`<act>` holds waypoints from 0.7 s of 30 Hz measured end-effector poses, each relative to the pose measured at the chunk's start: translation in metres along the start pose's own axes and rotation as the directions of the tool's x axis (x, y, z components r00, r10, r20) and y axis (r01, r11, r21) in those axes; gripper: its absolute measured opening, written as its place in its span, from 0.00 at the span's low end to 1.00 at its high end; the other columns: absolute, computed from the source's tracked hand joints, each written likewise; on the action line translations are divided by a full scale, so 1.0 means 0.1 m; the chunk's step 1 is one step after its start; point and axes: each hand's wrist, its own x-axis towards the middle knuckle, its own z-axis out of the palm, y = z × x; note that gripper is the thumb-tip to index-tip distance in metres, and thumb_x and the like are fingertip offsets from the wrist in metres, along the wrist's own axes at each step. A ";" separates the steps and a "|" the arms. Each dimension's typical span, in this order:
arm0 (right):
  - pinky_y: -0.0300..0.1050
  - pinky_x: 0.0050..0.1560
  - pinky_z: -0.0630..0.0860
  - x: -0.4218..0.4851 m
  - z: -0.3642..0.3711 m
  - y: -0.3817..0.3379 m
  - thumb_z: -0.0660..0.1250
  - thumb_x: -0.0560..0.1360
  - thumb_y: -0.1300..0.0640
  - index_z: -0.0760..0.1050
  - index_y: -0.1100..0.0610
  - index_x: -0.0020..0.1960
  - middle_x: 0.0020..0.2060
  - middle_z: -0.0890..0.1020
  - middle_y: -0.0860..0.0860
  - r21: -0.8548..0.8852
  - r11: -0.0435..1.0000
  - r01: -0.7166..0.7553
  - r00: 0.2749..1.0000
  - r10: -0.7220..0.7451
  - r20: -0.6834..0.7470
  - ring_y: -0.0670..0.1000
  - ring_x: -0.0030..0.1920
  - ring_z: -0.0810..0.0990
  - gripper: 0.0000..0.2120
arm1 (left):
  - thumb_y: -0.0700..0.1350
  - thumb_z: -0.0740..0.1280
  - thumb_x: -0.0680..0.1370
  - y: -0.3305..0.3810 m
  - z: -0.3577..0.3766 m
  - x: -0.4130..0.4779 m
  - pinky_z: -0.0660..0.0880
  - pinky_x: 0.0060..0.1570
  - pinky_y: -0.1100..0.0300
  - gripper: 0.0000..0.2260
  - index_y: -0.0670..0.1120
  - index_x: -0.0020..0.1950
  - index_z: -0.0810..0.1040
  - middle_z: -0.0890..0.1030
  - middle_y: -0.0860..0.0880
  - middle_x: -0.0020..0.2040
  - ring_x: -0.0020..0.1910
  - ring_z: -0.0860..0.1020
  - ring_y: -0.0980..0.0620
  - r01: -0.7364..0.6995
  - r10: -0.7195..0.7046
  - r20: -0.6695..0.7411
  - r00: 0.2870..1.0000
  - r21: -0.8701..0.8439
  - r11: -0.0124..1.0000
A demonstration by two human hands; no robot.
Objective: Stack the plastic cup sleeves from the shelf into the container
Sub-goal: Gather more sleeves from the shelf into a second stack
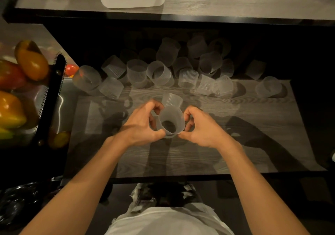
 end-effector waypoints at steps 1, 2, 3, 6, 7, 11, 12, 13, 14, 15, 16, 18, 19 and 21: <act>0.54 0.41 0.83 -0.01 0.00 0.01 0.81 0.68 0.55 0.69 0.49 0.49 0.44 0.84 0.52 0.030 0.999 -0.011 1.000 0.011 -0.008 0.52 0.42 0.85 0.21 | 0.49 0.78 0.65 -0.01 0.01 0.01 0.80 0.38 0.57 0.26 0.56 0.59 0.72 0.75 0.59 0.55 0.39 0.81 0.55 0.004 -0.004 0.001 1.000 0.006 1.000; 0.54 0.40 0.83 -0.01 0.00 0.02 0.80 0.69 0.56 0.69 0.49 0.50 0.45 0.84 0.52 0.058 0.998 -0.020 1.000 0.021 -0.013 0.53 0.42 0.85 0.21 | 0.50 0.78 0.65 -0.02 0.01 0.01 0.80 0.40 0.56 0.26 0.55 0.59 0.72 0.75 0.60 0.55 0.38 0.81 0.55 0.005 -0.005 0.005 1.000 0.011 1.000; 0.54 0.39 0.83 -0.01 0.00 0.03 0.80 0.69 0.57 0.69 0.49 0.51 0.45 0.84 0.52 0.070 0.997 -0.027 1.000 0.028 -0.010 0.53 0.42 0.85 0.21 | 0.51 0.78 0.65 -0.04 0.02 0.02 0.80 0.41 0.55 0.26 0.56 0.59 0.72 0.74 0.60 0.56 0.38 0.81 0.55 0.004 -0.004 0.016 1.000 0.019 1.000; 0.46 0.34 0.79 0.02 0.01 0.10 0.75 0.71 0.61 0.70 0.49 0.55 0.47 0.80 0.53 -0.021 0.997 -0.068 0.995 0.070 0.070 0.49 0.41 0.81 0.19 | 0.58 0.74 0.63 -0.11 0.02 0.04 0.80 0.45 0.54 0.29 0.57 0.62 0.72 0.72 0.62 0.57 0.37 0.80 0.56 0.031 -0.039 0.097 0.995 0.080 0.996; 0.44 0.34 0.76 0.05 0.01 0.15 0.72 0.72 0.63 0.70 0.50 0.57 0.47 0.79 0.52 -0.075 0.993 -0.088 0.991 0.095 0.095 0.48 0.41 0.80 0.18 | 0.59 0.72 0.62 -0.15 0.02 0.05 0.80 0.46 0.53 0.31 0.57 0.65 0.72 0.71 0.62 0.57 0.37 0.80 0.56 0.065 -0.074 0.117 0.990 0.078 0.995; 0.44 0.43 0.73 0.21 0.09 0.36 0.66 0.76 0.64 0.71 0.53 0.60 0.47 0.77 0.48 0.015 0.982 -0.188 0.982 0.188 -0.012 0.46 0.41 0.76 0.14 | 0.55 0.68 0.70 -0.23 0.02 0.14 0.77 0.44 0.59 0.23 0.54 0.65 0.75 0.76 0.58 0.57 0.41 0.79 0.57 0.162 -0.156 0.062 0.986 -0.110 0.981; 0.43 0.45 0.73 0.26 0.11 0.39 0.66 0.77 0.63 0.71 0.54 0.62 0.52 0.77 0.48 0.077 0.972 -0.221 0.973 0.225 -0.057 0.47 0.44 0.76 0.14 | 0.52 0.66 0.72 -0.22 0.05 0.19 0.75 0.45 0.60 0.19 0.53 0.63 0.76 0.78 0.56 0.56 0.43 0.79 0.58 0.199 -0.196 0.032 0.980 -0.206 0.958; 0.42 0.47 0.72 0.30 0.14 0.40 0.66 0.79 0.61 0.71 0.55 0.65 0.56 0.76 0.49 0.124 0.962 -0.243 0.960 0.256 -0.111 0.49 0.49 0.76 0.15 | 0.51 0.64 0.75 -0.19 0.07 0.25 0.73 0.47 0.60 0.15 0.53 0.61 0.78 0.79 0.55 0.55 0.47 0.78 0.58 0.246 -0.256 0.003 0.967 -0.281 0.927; 0.41 0.50 0.71 0.35 0.16 0.39 0.65 0.80 0.60 0.69 0.56 0.68 0.58 0.74 0.50 0.159 0.952 -0.261 0.946 0.285 -0.154 0.49 0.52 0.75 0.16 | 0.51 0.63 0.77 -0.17 0.09 0.33 0.73 0.51 0.60 0.14 0.53 0.61 0.78 0.79 0.54 0.56 0.53 0.77 0.57 0.295 -0.317 -0.016 0.948 -0.324 0.899; 0.41 0.53 0.70 0.40 0.18 0.37 0.64 0.81 0.59 0.67 0.56 0.70 0.59 0.72 0.51 0.206 0.938 -0.280 0.933 0.316 -0.169 0.49 0.55 0.73 0.18 | 0.51 0.62 0.79 -0.16 0.13 0.40 0.72 0.55 0.58 0.14 0.53 0.62 0.78 0.79 0.54 0.57 0.57 0.76 0.56 0.333 -0.359 -0.015 0.933 -0.338 0.880; 0.43 0.56 0.71 0.45 0.20 0.35 0.63 0.82 0.58 0.65 0.56 0.73 0.59 0.72 0.51 0.276 0.911 -0.307 0.921 0.357 -0.156 0.50 0.56 0.73 0.20 | 0.51 0.61 0.79 -0.15 0.16 0.47 0.72 0.59 0.56 0.14 0.52 0.64 0.78 0.79 0.54 0.59 0.60 0.76 0.54 0.357 -0.379 0.004 0.926 -0.342 0.869; 0.50 0.65 0.74 0.56 0.22 0.32 0.63 0.83 0.56 0.65 0.54 0.74 0.62 0.74 0.52 0.468 0.802 -0.371 0.880 0.464 -0.098 0.52 0.61 0.76 0.21 | 0.50 0.61 0.81 -0.10 0.23 0.58 0.71 0.63 0.54 0.15 0.51 0.67 0.77 0.79 0.53 0.61 0.62 0.76 0.51 0.402 -0.410 0.052 0.911 -0.339 0.851; 0.52 0.66 0.75 0.60 0.23 0.32 0.64 0.82 0.56 0.67 0.53 0.72 0.63 0.77 0.52 0.547 0.743 -0.386 0.856 0.509 -0.088 0.54 0.62 0.78 0.19 | 0.48 0.61 0.82 -0.08 0.26 0.63 0.72 0.61 0.57 0.15 0.49 0.67 0.77 0.80 0.52 0.61 0.62 0.76 0.50 0.407 -0.413 0.061 0.909 -0.349 0.844; 0.49 0.60 0.77 0.64 0.23 0.28 0.66 0.82 0.56 0.73 0.53 0.66 0.60 0.80 0.53 0.611 0.718 -0.334 0.840 0.521 -0.152 0.54 0.60 0.80 0.13 | 0.44 0.62 0.82 0.00 0.29 0.68 0.72 0.51 0.66 0.13 0.47 0.66 0.77 0.81 0.49 0.59 0.60 0.78 0.51 0.378 -0.387 0.052 0.920 -0.373 0.848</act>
